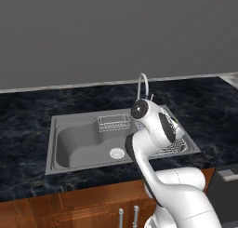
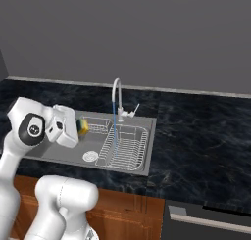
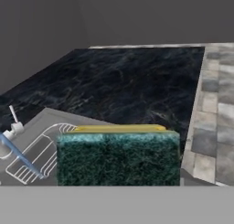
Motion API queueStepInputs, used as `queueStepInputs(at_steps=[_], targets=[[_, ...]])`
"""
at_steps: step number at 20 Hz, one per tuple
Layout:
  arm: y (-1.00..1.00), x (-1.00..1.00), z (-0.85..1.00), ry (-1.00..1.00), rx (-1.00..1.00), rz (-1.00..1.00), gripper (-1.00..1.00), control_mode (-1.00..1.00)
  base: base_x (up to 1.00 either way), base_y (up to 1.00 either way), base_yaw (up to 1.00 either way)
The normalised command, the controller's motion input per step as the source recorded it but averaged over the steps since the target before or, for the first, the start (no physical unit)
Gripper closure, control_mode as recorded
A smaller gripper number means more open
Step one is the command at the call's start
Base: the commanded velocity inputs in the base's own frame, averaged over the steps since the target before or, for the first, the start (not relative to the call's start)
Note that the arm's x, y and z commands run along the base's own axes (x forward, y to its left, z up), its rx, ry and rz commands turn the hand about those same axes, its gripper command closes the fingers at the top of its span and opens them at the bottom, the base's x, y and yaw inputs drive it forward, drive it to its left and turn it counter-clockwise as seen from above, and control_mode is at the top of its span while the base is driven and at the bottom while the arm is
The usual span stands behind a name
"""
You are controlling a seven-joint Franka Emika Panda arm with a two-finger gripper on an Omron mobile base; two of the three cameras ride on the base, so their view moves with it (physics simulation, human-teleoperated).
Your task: Soak the sponge with water for a few seconds and then drop it inside the sink.
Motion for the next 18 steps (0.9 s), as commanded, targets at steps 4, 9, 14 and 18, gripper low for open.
queueStepInputs(at_steps=[4, 9, 14, 18], targets=[[0.0, 0.0, -0.05, 0.06, 0.0, 0.0, 1.0, -1.0, 0.0, 0.0, 0.0], [0.0, 0.05, 0.0, 0.12, 0.0, 0.0, 1.0, -1.0, 0.0, 0.0, 0.0], [0.0, 0.07, 0.0, 0.16, -0.01, 0.0, 1.0, -1.0, 0.0, 0.0, 0.0], [0.0, 0.07, 0.0, 0.16, -0.04, 0.0, 1.0, -1.0, 0.0, 0.0, 0.0]])
